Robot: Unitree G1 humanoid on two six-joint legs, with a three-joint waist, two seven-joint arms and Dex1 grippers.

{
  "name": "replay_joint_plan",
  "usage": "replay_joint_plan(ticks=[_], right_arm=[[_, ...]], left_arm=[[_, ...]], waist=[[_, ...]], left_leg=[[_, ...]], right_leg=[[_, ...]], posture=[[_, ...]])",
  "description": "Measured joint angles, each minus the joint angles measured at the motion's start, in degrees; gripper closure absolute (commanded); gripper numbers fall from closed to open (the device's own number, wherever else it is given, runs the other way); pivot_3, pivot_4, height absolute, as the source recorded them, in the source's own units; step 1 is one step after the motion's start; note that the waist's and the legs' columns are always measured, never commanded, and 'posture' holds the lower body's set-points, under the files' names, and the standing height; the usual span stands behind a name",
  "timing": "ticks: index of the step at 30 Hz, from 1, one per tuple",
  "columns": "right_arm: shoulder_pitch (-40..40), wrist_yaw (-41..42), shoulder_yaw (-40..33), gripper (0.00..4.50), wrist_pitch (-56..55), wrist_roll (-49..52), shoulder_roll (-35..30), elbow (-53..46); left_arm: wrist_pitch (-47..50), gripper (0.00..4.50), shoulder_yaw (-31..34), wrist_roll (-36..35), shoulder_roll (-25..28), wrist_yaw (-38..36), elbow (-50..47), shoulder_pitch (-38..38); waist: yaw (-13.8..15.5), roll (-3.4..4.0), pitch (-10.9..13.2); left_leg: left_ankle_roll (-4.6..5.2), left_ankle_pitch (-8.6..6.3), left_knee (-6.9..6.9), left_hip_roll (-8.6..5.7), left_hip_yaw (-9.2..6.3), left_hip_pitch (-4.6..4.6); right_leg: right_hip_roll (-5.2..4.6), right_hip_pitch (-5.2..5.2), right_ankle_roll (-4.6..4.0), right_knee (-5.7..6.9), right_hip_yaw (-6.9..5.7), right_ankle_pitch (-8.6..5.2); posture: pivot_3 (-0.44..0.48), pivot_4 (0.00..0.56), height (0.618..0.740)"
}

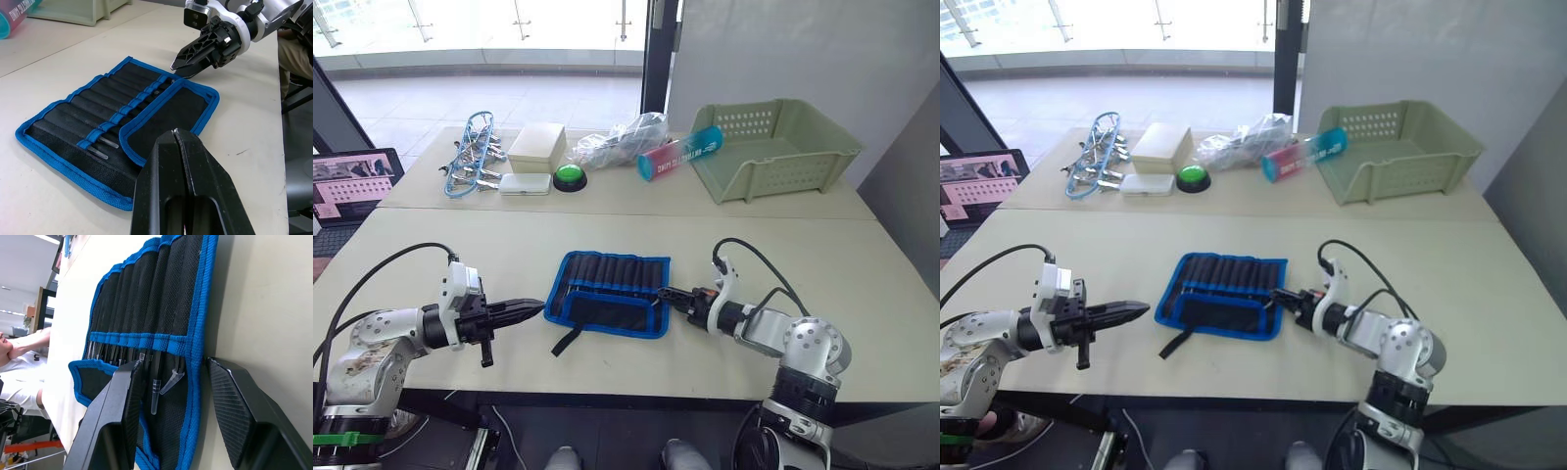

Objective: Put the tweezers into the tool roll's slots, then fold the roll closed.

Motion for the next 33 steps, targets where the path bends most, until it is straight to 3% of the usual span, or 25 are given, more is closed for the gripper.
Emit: replay_joint_plan(ticks=[11, 18, 28, 33], right_arm=[[-0.83, -0.34, -0.14, 2.29, -0.4, 0.07, -0.61, 1.65], [-1.1, -0.63, -0.26, 4.47, -0.62, 0.68, -1.11, 2.13], [-1.77, -1.63, -1.17, 4.47, -1.39, 1.7, -1.22, 2.1], [-3.86, -2.73, -0.22, 4.47, -1.29, 1.71, -4.53, -0.98]], left_arm=[[0.0, 4.5, 0.0, 0.04, 0.0, 0.28, -0.06, 0.08], [-0.01, 4.5, -0.1, 0.24, 0.0, 0.17, -0.24, 0.35], [-0.01, 4.5, -0.19, 0.25, 0.0, 0.12, -0.27, 0.36], [-0.01, 4.5, -0.19, 0.25, 0.01, 0.0, -0.25, 0.37]], waist=[[-0.18, 0.0, 0.0], [-0.19, -0.01, -0.01], [-0.1, 0.0, 0.0], [-0.05, 0.19, 0.12]], left_leg=[[0.01, 0.01, 0.0, 0.0, 0.0, -0.01], [0.02, 0.01, 0.01, 0.0, 0.0, -0.01], [0.06, 0.06, 0.02, -0.01, 0.0, -0.03], [0.06, 0.06, 0.01, -0.02, 0.0, -0.09]], right_leg=[[0.0, 0.0, 0.0, 0.01, 0.0, 0.0], [-0.01, 0.0, 0.0, 0.0, 0.0, 0.0], [-0.01, 0.01, 0.0, 0.0, 0.0, 0.0], [-0.02, -0.04, 0.0, 0.0, 0.0, 0.0]], posture=[[0.0, 0.15, 0.74], [0.0, 0.15, 0.74], [0.0, 0.15, 0.74], [0.0, 0.15, 0.74]])
